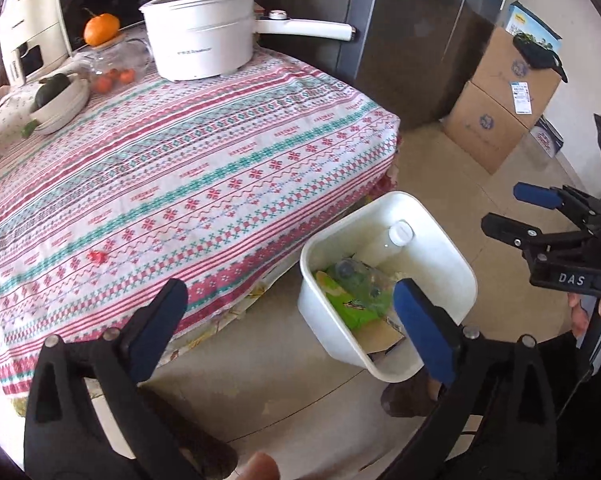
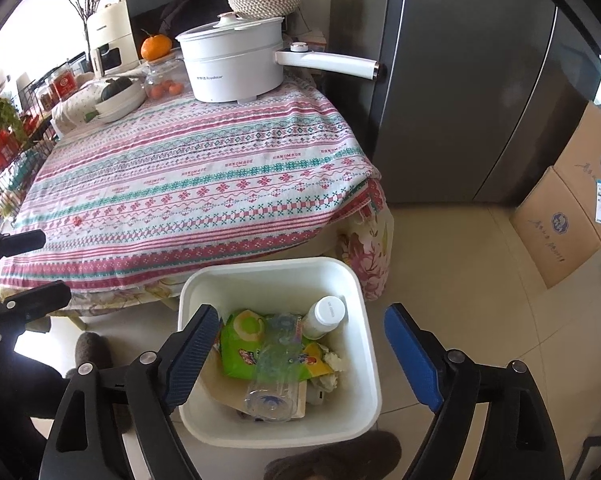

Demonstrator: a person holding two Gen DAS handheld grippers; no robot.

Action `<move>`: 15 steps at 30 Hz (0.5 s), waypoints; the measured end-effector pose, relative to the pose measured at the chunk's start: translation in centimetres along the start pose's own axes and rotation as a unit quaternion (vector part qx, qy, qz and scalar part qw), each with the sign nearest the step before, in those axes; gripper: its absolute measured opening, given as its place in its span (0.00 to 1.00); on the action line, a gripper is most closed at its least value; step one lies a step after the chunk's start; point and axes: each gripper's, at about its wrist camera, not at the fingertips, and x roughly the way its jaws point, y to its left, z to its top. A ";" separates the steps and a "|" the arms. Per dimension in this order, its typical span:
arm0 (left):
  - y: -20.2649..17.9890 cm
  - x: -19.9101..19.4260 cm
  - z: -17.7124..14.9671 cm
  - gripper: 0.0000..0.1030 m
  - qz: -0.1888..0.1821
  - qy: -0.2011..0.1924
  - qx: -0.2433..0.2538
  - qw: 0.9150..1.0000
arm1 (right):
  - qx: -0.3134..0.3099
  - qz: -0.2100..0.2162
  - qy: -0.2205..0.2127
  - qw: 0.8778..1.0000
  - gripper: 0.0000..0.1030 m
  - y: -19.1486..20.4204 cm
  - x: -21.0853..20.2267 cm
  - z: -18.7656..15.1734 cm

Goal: Collect trash

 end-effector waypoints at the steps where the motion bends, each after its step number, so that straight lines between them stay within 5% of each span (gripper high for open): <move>1: 0.2 -0.4 -0.3 0.99 0.015 -0.001 -0.004 1.000 | 0.000 -0.001 -0.007 1.000 0.87 0.3 -0.5 -0.2; 4: 0.7 -1.8 -1.3 0.99 0.048 -0.020 -0.020 0.998 | -0.006 -0.008 -0.034 0.999 1.00 1.6 -2.3 -0.7; 15: 0.1 -7.1 -4.4 0.99 0.074 -0.099 -0.046 0.991 | -0.004 -0.044 -0.142 0.989 1.00 4.5 -9.5 -3.0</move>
